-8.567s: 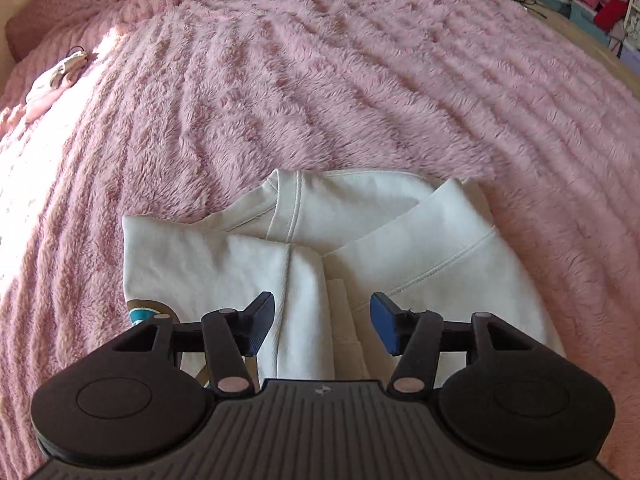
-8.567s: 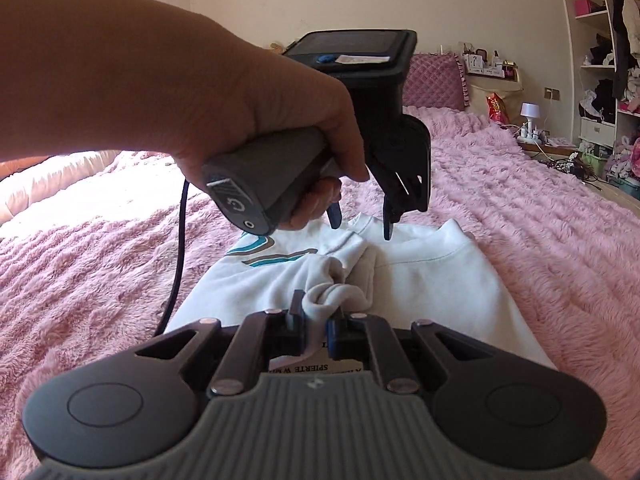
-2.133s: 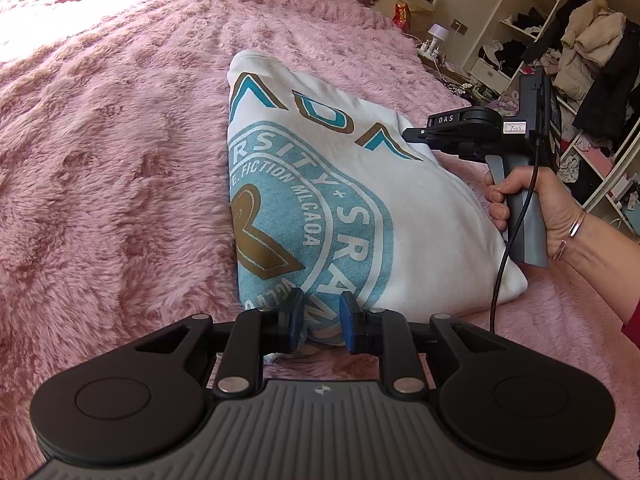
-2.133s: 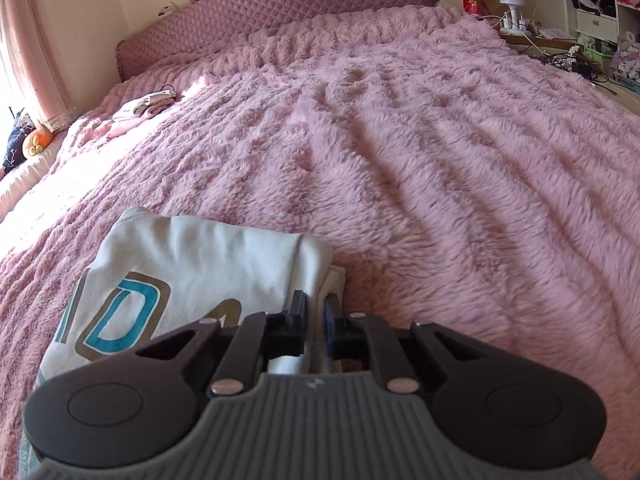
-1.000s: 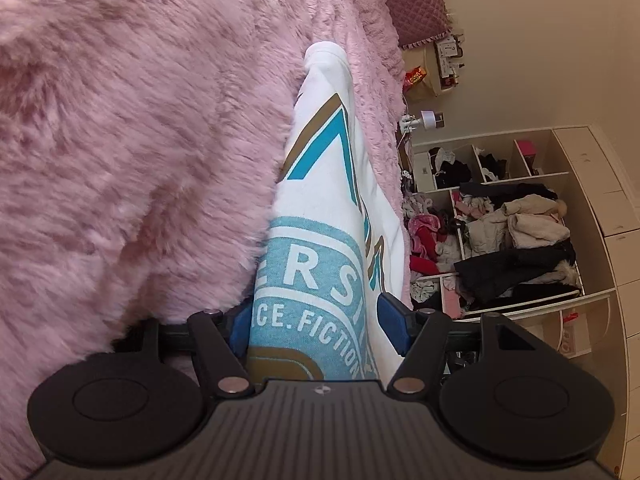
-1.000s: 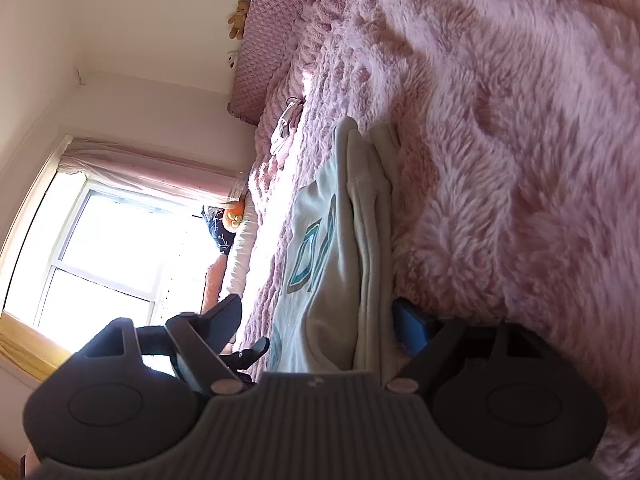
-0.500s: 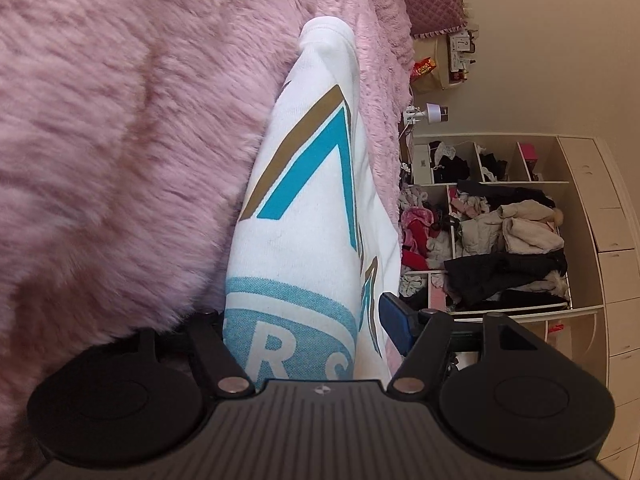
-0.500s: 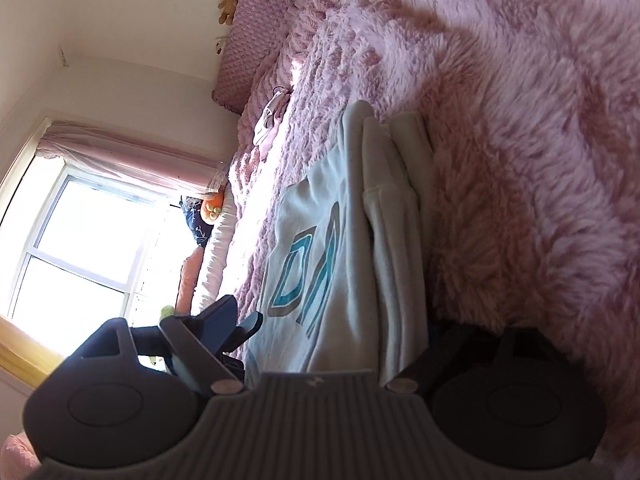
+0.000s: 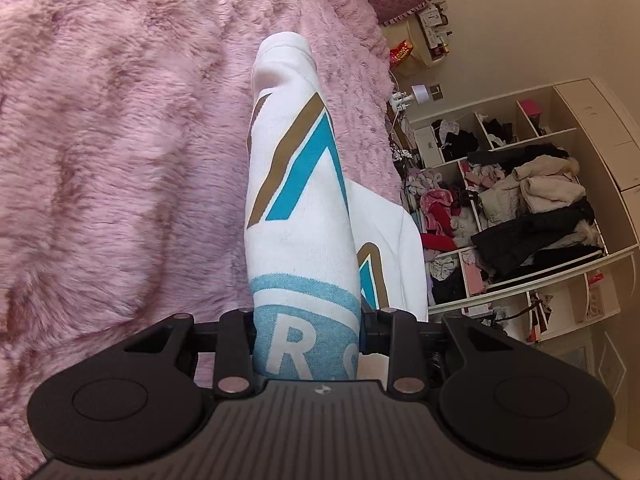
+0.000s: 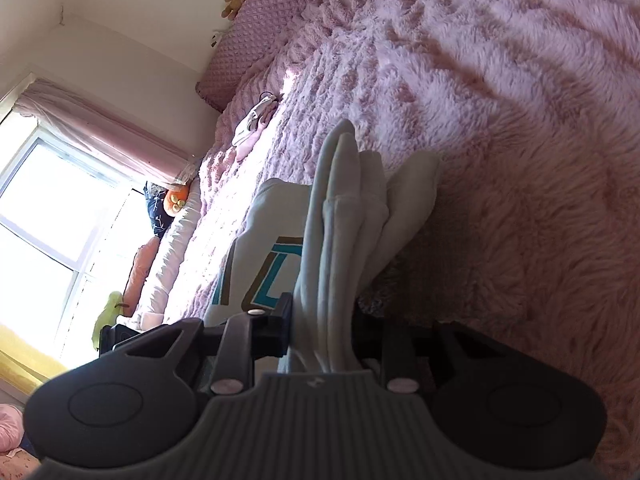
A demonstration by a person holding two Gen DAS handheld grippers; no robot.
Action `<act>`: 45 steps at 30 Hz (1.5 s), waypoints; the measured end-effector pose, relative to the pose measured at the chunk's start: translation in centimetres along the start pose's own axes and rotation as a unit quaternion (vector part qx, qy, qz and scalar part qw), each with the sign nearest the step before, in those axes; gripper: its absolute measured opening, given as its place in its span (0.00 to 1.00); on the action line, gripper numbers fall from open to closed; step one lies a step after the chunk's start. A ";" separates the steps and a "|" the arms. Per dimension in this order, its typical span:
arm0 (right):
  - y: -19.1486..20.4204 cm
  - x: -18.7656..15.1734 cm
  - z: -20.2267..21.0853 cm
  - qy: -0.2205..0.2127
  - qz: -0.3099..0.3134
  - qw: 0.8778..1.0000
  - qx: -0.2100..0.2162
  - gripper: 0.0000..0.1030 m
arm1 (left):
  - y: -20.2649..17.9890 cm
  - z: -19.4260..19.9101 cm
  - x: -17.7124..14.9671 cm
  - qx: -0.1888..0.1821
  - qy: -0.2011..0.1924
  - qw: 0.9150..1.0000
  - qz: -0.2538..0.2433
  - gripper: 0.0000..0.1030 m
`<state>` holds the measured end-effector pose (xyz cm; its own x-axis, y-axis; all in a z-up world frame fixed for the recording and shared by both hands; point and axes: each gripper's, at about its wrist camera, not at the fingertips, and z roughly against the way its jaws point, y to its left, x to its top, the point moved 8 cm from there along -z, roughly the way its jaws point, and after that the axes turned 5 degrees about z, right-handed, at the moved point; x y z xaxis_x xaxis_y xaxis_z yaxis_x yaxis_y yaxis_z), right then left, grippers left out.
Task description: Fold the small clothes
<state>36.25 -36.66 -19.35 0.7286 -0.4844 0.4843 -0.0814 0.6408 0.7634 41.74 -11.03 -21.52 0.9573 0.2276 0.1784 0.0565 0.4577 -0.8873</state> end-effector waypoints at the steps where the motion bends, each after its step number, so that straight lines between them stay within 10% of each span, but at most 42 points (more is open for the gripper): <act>1: 1.5 0.2 0.3 -0.001 0.014 1.000 0.002 0.22 | -0.5 0.7 0.0 -0.001 -0.003 1.000 -0.004 0.35; 18: 18.6 -7.5 -0.8 0.054 0.071 0.991 0.098 0.22 | -2.8 19.4 -4.6 0.027 -0.081 0.996 -0.028 0.35; 33: 8.8 -15.1 -8.6 0.075 0.085 0.993 -0.034 0.27 | 13.6 16.9 -4.4 0.034 -0.078 0.995 0.057 0.38; 45: 11.9 -17.9 1.5 0.014 0.171 0.984 -0.047 0.37 | 8.9 28.2 -10.5 0.098 -0.155 0.982 -0.039 0.45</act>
<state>21.25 -21.28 -18.26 0.6883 -0.2144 0.6931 -0.2634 0.8163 0.5140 24.23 14.91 -19.29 0.8177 0.4222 0.3912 0.0419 0.6342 -0.7720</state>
